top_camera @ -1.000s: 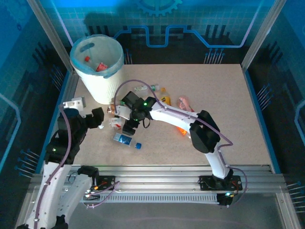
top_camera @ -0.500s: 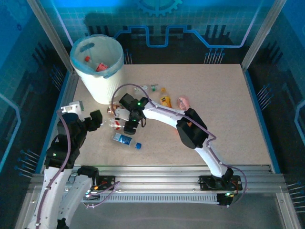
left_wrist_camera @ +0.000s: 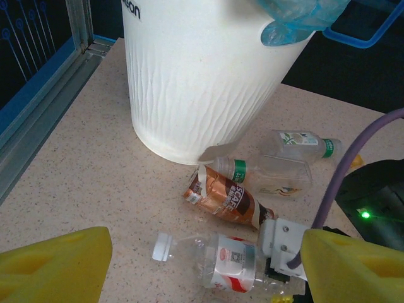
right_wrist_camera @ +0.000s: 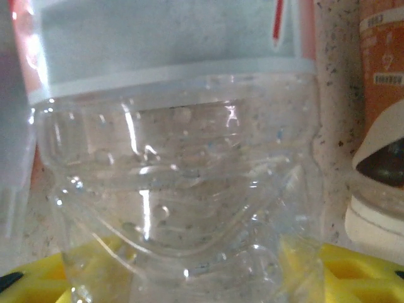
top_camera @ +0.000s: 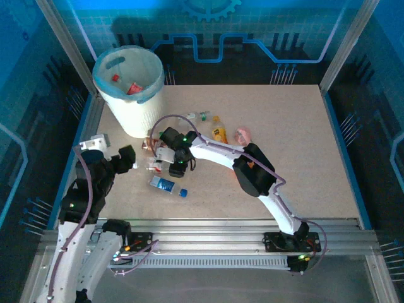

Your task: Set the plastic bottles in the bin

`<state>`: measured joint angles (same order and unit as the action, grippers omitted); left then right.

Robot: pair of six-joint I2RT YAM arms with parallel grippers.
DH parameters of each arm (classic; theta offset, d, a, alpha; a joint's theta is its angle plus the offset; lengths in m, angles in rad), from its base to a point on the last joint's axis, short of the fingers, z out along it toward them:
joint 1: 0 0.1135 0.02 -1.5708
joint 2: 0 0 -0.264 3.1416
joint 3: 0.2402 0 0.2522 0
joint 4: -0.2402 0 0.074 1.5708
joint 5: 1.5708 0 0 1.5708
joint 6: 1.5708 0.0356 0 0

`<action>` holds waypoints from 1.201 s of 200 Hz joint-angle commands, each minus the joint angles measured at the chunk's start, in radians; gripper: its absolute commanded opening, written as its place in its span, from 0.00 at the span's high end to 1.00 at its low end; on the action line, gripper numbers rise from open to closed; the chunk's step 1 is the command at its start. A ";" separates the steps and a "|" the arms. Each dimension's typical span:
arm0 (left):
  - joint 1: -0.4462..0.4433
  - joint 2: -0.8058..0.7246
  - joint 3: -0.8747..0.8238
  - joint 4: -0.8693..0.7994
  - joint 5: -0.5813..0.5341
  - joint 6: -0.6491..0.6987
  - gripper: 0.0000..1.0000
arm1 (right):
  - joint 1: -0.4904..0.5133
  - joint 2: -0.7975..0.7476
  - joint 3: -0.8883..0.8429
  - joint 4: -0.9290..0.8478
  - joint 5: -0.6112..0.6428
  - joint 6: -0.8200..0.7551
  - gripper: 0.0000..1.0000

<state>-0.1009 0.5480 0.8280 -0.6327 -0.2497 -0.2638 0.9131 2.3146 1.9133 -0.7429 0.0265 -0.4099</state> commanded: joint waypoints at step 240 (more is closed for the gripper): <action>-0.215 0.505 0.471 0.278 0.582 -0.325 0.29 | -0.183 -1.203 -0.898 0.321 -0.112 0.340 0.49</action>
<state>-0.2577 1.0187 1.2690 -0.4305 0.2947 -0.5522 0.7551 1.1851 1.0687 -0.4770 -0.0448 -0.1329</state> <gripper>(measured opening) 0.726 0.512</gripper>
